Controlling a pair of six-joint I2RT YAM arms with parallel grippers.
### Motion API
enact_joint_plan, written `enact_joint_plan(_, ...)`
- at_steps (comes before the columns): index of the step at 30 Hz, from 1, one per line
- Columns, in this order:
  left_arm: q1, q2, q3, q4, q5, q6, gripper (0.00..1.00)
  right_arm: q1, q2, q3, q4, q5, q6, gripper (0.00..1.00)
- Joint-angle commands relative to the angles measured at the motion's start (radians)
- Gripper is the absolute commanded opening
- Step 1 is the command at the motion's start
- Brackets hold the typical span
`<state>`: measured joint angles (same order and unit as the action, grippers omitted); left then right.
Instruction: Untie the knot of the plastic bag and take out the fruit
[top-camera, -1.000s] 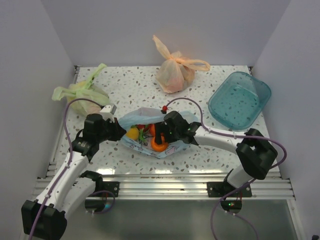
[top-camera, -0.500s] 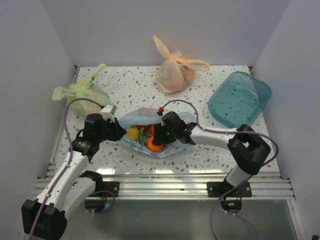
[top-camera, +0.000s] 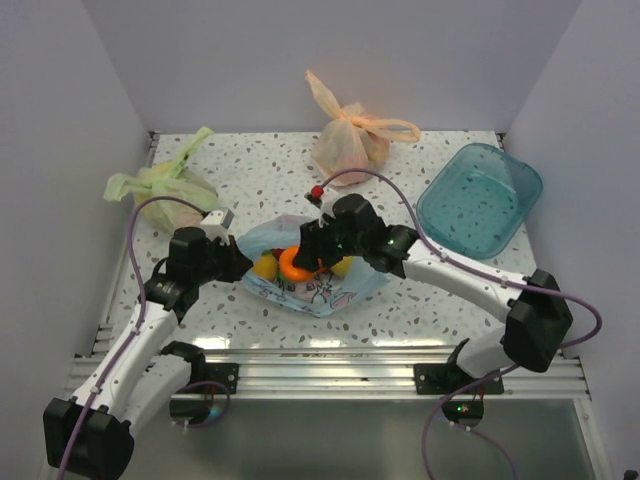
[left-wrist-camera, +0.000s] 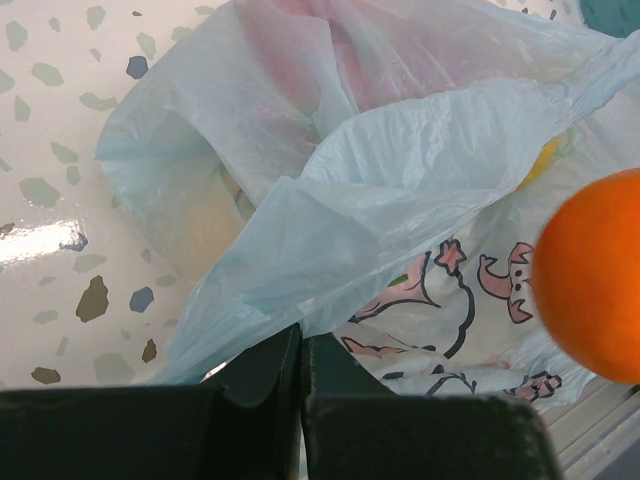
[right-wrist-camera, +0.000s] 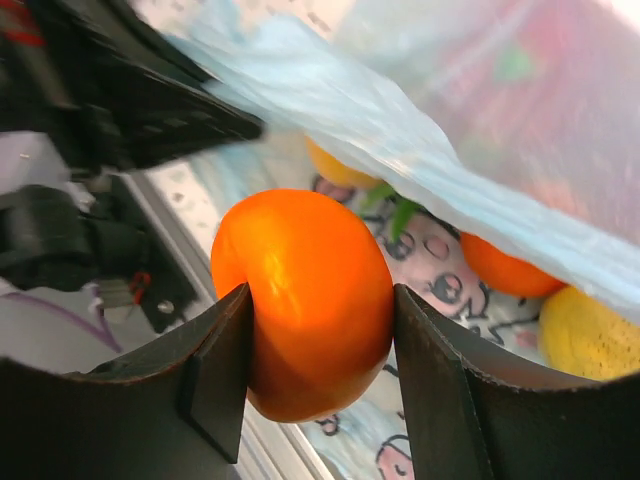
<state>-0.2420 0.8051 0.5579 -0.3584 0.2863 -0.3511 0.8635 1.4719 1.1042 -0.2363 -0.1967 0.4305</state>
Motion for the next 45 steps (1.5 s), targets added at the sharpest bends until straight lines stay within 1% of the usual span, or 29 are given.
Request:
enact_joint_plan(1, 0.007, -0.001, -0.007, 0.056, 0.016, 0.018, 0.0, 0.003, -0.082, 0.101, -0.058, -0.079, -0.076, 0.04)
enact_joint_plan(4, 0.007, -0.003, -0.009, 0.055, 0.014, 0.018, 0.0, -0.009, -0.116, 0.195, -0.107, 0.009, -0.122, 0.01)
enact_joint_plan(5, 0.007, -0.004, -0.009, 0.055, 0.013, 0.017, 0.0, -0.015, -0.123, 0.213, -0.119, 0.093, -0.139, 0.0)
enact_joint_plan(6, 0.007, -0.004, -0.009, 0.055, 0.013, 0.017, 0.0, -0.024, -0.13, 0.229, -0.129, 0.138, -0.163, 0.0)
enact_joint_plan(9, 0.007, -0.006, -0.009, 0.055, 0.013, 0.017, 0.0, -0.112, -0.143, 0.275, -0.165, 0.275, -0.18, 0.0)
enact_joint_plan(10, 0.007, -0.007, -0.009, 0.053, 0.011, 0.017, 0.0, -0.171, -0.145, 0.284, -0.176, 0.311, -0.188, 0.0)
enact_joint_plan(11, 0.007, -0.007, -0.007, 0.053, 0.013, 0.017, 0.0, -0.205, -0.144, 0.295, -0.196, 0.353, -0.188, 0.0)
enact_joint_plan(12, 0.006, -0.009, -0.009, 0.052, 0.013, 0.017, 0.0, -0.239, -0.147, 0.296, -0.201, 0.428, -0.191, 0.0)
enact_joint_plan(13, 0.007, -0.007, -0.007, 0.053, 0.013, 0.017, 0.0, -0.312, -0.148, 0.29, -0.201, 0.45, -0.188, 0.0)
enact_joint_plan(15, 0.007, -0.014, -0.007, 0.053, 0.011, 0.017, 0.0, -0.394, -0.142, 0.283, -0.207, 0.497, -0.168, 0.0)
enact_joint_plan(16, 0.006, -0.015, -0.007, 0.053, 0.008, 0.017, 0.0, -0.479, -0.14, 0.276, -0.204, 0.516, -0.142, 0.0)
enact_joint_plan(18, 0.007, -0.017, -0.007, 0.052, 0.007, 0.017, 0.0, -0.565, -0.119, 0.249, -0.204, 0.531, -0.083, 0.0)
enact_joint_plan(19, 0.007, -0.015, -0.007, 0.052, 0.005, 0.018, 0.0, -0.645, -0.111, 0.221, -0.196, 0.533, -0.064, 0.0)
enact_joint_plan(20, 0.007, -0.017, -0.007, 0.05, 0.005, 0.018, 0.0, -0.684, -0.099, 0.209, -0.193, 0.534, -0.041, 0.0)
enact_joint_plan(21, 0.007, -0.017, -0.006, 0.052, 0.004, 0.017, 0.0, -0.749, -0.079, 0.195, -0.189, 0.533, 0.003, 0.0)
enact_joint_plan(23, 0.007, -0.018, -0.006, 0.05, 0.001, 0.018, 0.0, -0.808, -0.053, 0.154, -0.153, 0.491, 0.027, 0.0)
enact_joint_plan(24, 0.007, -0.018, -0.006, 0.049, 0.001, 0.018, 0.0, -0.858, -0.036, 0.145, -0.14, 0.47, 0.051, 0.0)
enact_joint_plan(27, 0.007, -0.018, -0.006, 0.05, 0.002, 0.018, 0.0, -0.937, 0.059, 0.138, -0.127, 0.373, 0.086, 0.0)
enact_joint_plan(30, 0.006, -0.018, -0.004, 0.05, 0.002, 0.018, 0.0, -0.958, 0.145, 0.134, -0.109, 0.329, 0.094, 0.01)
enact_joint_plan(31, 0.007, -0.017, -0.006, 0.05, 0.001, 0.018, 0.0, -0.96, 0.184, 0.132, -0.107, 0.313, 0.093, 0.06)
enact_joint_plan(33, 0.007, -0.02, -0.004, 0.05, 0.001, 0.017, 0.0, -0.968, 0.214, 0.129, -0.104, 0.263, 0.096, 0.13)
enact_joint_plan(35, 0.007, -0.02, -0.004, 0.05, -0.002, 0.018, 0.0, -0.974, 0.243, 0.118, -0.097, 0.235, 0.103, 0.36)
enact_joint_plan(37, 0.007, -0.02, -0.006, 0.05, -0.001, 0.018, 0.0, -0.977, 0.24, 0.108, -0.103, 0.239, 0.113, 0.56)
enact_joint_plan(38, 0.007, -0.02, -0.006, 0.049, -0.001, 0.018, 0.0, -0.977, 0.225, 0.105, -0.11, 0.255, 0.119, 0.76)
enact_joint_plan(39, 0.007, -0.018, -0.006, 0.05, 0.001, 0.017, 0.0, -0.977, 0.214, 0.102, -0.126, 0.29, 0.119, 0.83)
enact_joint_plan(41, 0.007, -0.018, -0.004, 0.052, 0.004, 0.018, 0.0, -0.977, 0.17, 0.108, -0.153, 0.325, 0.114, 0.96)
enact_joint_plan(42, 0.007, -0.017, -0.006, 0.053, 0.005, 0.018, 0.0, -0.977, 0.151, 0.118, -0.178, 0.362, 0.105, 0.98)
enact_joint_plan(45, 0.007, -0.018, -0.006, 0.053, 0.008, 0.018, 0.0, -0.971, 0.07, 0.129, -0.21, 0.375, 0.071, 0.99)
